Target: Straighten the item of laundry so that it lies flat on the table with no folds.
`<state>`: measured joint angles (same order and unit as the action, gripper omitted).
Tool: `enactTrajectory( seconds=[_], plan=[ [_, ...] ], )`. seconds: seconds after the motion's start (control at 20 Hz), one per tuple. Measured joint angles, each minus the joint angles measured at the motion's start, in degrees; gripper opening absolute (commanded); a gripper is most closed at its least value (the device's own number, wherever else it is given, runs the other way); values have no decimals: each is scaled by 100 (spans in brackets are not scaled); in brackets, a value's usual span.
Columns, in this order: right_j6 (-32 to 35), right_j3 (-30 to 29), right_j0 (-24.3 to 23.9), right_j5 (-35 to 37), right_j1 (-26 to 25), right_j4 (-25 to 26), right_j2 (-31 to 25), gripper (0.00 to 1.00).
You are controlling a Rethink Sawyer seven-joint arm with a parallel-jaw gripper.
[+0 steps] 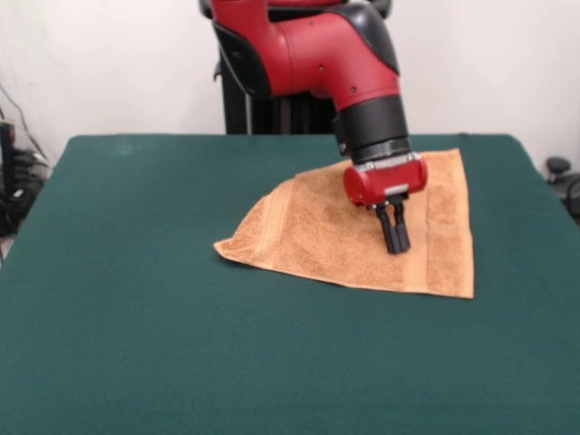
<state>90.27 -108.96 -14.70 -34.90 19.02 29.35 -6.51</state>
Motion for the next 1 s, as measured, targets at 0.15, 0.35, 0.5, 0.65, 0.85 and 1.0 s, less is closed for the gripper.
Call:
enactTrajectory(
  seconds=[0.15, 0.35, 0.5, 0.65, 0.85, 1.0],
  plan=[
    [0, 0, 0, -55, 0, 0, 0, 0],
    [0, 0, 2, -231, -1, 0, 0, 0],
    [0, 1, 10, -405, -3, -1, 0, 0],
    [0, 1, 12, -535, -6, -1, -1, 0],
    [0, 7, 29, -596, -20, -1, 0, 0],
    [0, 51, 83, -596, -94, -1, 4, 0]
  ],
)
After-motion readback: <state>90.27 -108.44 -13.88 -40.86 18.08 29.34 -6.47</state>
